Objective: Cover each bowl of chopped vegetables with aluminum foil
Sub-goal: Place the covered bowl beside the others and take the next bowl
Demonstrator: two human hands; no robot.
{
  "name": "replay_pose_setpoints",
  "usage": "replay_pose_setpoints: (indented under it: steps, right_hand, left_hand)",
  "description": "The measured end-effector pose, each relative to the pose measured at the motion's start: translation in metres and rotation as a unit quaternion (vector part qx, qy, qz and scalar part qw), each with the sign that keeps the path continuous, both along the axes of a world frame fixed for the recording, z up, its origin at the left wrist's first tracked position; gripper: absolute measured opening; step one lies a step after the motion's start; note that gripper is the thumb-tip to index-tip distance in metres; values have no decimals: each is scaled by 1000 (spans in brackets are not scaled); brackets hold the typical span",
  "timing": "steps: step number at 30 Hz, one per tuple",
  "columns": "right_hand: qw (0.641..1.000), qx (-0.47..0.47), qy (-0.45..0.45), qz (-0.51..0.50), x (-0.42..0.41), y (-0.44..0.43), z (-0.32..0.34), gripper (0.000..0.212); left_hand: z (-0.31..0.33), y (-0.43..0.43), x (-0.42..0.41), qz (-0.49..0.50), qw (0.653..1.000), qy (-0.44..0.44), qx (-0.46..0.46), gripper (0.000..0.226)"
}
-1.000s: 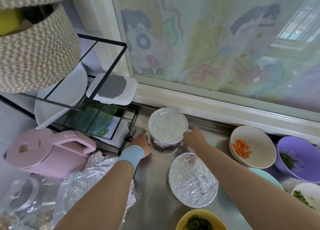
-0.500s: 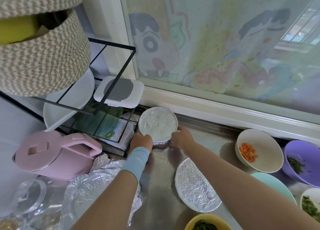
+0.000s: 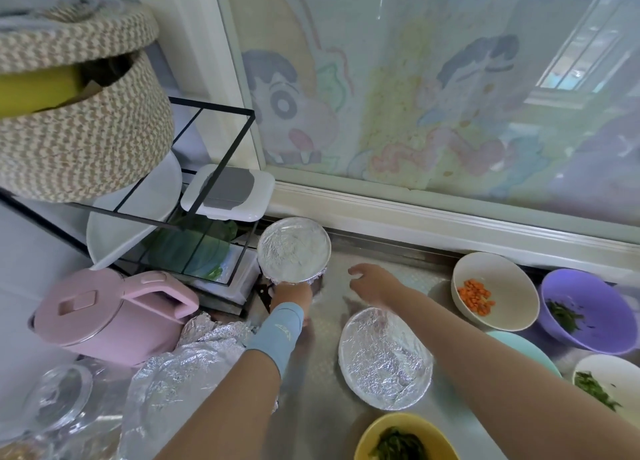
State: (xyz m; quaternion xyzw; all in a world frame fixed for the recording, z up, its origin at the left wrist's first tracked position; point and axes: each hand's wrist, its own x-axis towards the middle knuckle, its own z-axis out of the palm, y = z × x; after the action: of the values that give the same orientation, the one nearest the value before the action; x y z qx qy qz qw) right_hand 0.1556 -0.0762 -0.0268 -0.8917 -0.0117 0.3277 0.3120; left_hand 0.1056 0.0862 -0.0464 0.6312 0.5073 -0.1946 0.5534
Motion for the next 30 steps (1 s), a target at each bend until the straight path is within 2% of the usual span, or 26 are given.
replay_pose_setpoints:
  steps: [4, 6, 7, 9, 11, 13, 14, 17, 19, 21, 24, 27, 30]
  right_hand:
    - [988, -143, 9, 59, -17, -53, 1, 46]
    - [973, -215, 46, 69, -30, -77, 2, 52]
    - [968, -236, 68, 59, -37, -85, 2, 55]
    - [966, -214, 140, -18, -52, -94, 4, 52]
    - [962, -141, 203, -117, -62, -96, 6, 49]
    - [961, -100, 200, -160, -60, -96, 5, 47]
    - [961, -89, 188, -181, -58, -96, 3, 48]
    - [956, -22, 162, -244, -45, -92, -6, 57]
    - [951, 26, 136, -277, -36, -89, -10, 61]
    - [943, 64, 109, -308, -26, -86, -13, 62]
    - [935, 102, 59, -335, -14, -84, -16, 58]
    - [929, 127, 26, -347, -2, -80, -17, 52]
    - [923, 153, 20, -352, 9, -77, -19, 50]
  left_hand:
    - [19, -44, -17, -170, 984, 44, -13, 25]
    - [18, -62, -24, -259, 965, 36, 14, 27]
    - [17, -68, -24, -267, 963, 21, 19, 26]
    - [11, -77, -24, -293, 956, 26, 25, 29]
    - [3, -81, -21, -352, 934, 25, 52, 36]
    - [-3, -77, -20, -371, 927, 19, 58, 33]
    - [-5, -75, -19, -344, 938, 32, 39, 31]
    - [4, -68, -18, -215, 973, 74, -34, 43]
    - [10, -66, -15, -117, 988, 40, -91, 37]
    - [10, -64, -7, -18, 990, -12, -141, 28]
    - [6, -64, 4, 91, 971, -82, -204, 26]
    - [-2, -64, 12, 106, 963, -130, -211, 31]
    - [-4, -63, 14, 107, 962, -118, -222, 31]
